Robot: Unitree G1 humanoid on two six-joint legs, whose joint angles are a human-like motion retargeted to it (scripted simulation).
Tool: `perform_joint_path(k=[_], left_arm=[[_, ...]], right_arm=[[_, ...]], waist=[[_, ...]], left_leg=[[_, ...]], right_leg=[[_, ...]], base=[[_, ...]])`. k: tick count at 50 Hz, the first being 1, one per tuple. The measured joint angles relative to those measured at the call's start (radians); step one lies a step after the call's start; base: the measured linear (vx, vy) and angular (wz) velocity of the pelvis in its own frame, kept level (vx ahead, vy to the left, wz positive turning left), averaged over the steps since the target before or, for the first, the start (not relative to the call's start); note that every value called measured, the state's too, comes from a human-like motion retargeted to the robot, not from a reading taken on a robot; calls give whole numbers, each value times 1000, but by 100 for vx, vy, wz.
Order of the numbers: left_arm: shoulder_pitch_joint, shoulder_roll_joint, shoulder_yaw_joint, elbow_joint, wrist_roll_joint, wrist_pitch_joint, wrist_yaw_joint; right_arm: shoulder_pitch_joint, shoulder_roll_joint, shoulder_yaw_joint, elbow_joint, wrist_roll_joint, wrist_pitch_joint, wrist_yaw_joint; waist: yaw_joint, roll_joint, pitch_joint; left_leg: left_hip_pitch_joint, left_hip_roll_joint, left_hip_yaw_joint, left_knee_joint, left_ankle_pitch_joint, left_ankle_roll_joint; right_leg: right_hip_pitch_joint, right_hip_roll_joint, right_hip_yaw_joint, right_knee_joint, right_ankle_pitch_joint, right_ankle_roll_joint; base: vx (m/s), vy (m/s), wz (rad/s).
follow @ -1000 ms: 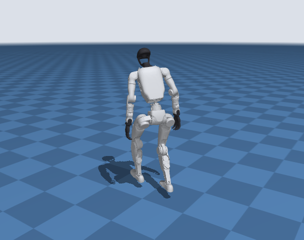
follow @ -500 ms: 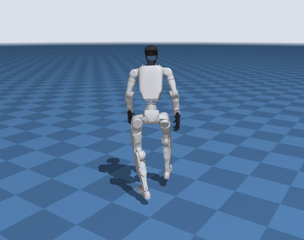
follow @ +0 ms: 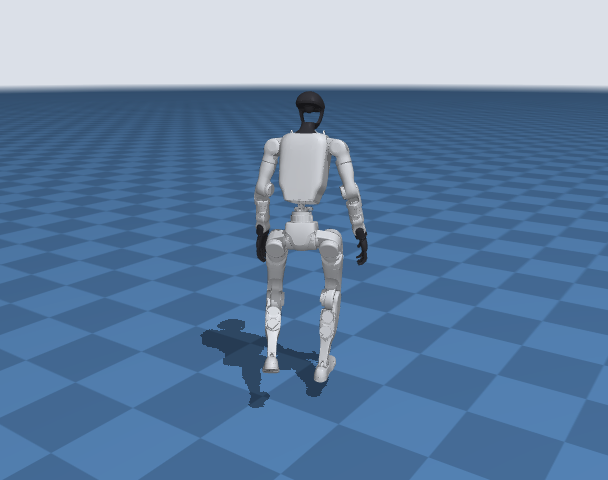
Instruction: Walk
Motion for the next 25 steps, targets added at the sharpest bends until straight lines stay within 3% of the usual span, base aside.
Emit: perform_joint_path(k=[5, 10, 15, 20, 25], left_arm=[[-1, 14, -4, -1, 26, -15, 2], [-6, 15, -5, 21, 57, -18, -2], [-1, 5, -5, 50, 71, -9, -6], [-19, 2, -12, 80, 80, 5, -20], [-56, 9, -33, 97, 97, 17, -37]], right_arm=[[-2, 1, -6, -3, -26, -2, 15], [6, 3, -5, -4, -55, -6, 37], [30, 16, -1, 7, -69, -9, 50], [33, 34, 2, 23, -79, -8, 70], [18, 50, 6, 45, -77, -6, 91]], waist=[[32, -32, -10], [37, -67, -21], [28, -98, -45], [3, -144, -46], [-45, -162, -50]], left_leg=[[-70, -109, 3, -273, -86, -1], [-47, -221, -24, -567, -21, -11], [-2, -264, -28, -596, -38, 23], [87, -294, 0, -593, -109, 68], [184, -309, 12, -663, -128, 82]], right_leg=[[96, 0, 43, -55, -42, 22], [182, -15, 82, -59, -100, 36], [205, -34, 106, 60, -178, 48], [150, -147, 32, 344, -88, 80], [19, -259, 14, 538, -51, 51]], base=[[44, 0, -61], [41, 0, -51], [37, 1, -54], [34, 1, -52], [35, 1, -40]])
